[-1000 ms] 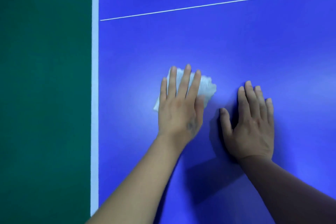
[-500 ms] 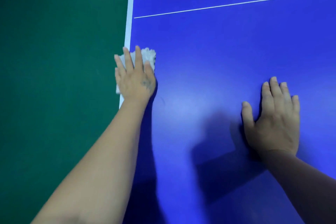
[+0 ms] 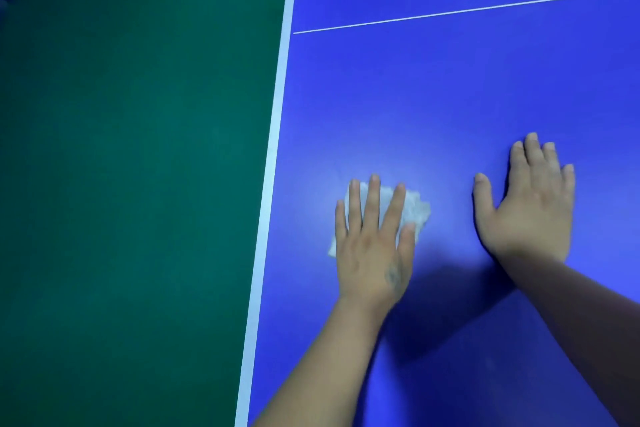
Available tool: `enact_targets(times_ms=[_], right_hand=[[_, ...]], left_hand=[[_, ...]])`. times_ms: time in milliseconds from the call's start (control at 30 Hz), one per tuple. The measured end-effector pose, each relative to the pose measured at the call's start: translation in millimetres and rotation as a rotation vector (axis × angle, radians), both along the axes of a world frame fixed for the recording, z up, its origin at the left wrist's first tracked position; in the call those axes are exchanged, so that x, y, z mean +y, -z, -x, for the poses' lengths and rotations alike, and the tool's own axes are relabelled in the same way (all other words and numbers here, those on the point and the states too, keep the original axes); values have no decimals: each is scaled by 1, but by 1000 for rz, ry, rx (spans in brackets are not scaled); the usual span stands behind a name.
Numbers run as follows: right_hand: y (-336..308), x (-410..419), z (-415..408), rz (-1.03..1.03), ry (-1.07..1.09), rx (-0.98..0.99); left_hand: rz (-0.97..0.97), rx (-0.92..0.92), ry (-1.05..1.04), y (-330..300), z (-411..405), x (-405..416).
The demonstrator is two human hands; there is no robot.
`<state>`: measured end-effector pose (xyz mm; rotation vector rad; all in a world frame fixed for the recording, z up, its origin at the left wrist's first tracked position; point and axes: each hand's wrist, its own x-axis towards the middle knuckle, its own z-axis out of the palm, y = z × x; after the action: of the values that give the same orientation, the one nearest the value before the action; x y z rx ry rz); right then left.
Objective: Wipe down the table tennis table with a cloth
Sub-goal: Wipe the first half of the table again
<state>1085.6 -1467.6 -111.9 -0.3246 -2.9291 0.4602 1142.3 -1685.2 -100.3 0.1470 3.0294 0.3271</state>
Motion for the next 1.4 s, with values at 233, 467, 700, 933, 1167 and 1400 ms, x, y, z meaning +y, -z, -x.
enact_targets(times_ms=[233, 467, 700, 933, 1167, 1400], right_hand=[[-9, 2, -18, 123, -86, -15], [-19, -56, -130, 204, -441, 20], [-39, -136, -228, 243, -735, -38], [-56, -170, -258, 316, -779, -170], [-87, -185, -280, 694, -512, -420], [-133, -166, -317, 795, -27, -354]], left_hand=[[61, -142, -12, -12, -133, -32], [-45, -152, -342, -34, -188, -106], [-296, -278, -744, -45, -219, -153], [-534, -77, -848, -69, -230, -183], [-878, -263, -552, -116, -197, -142], [-1111, -525, -396, -138, -190, -75]])
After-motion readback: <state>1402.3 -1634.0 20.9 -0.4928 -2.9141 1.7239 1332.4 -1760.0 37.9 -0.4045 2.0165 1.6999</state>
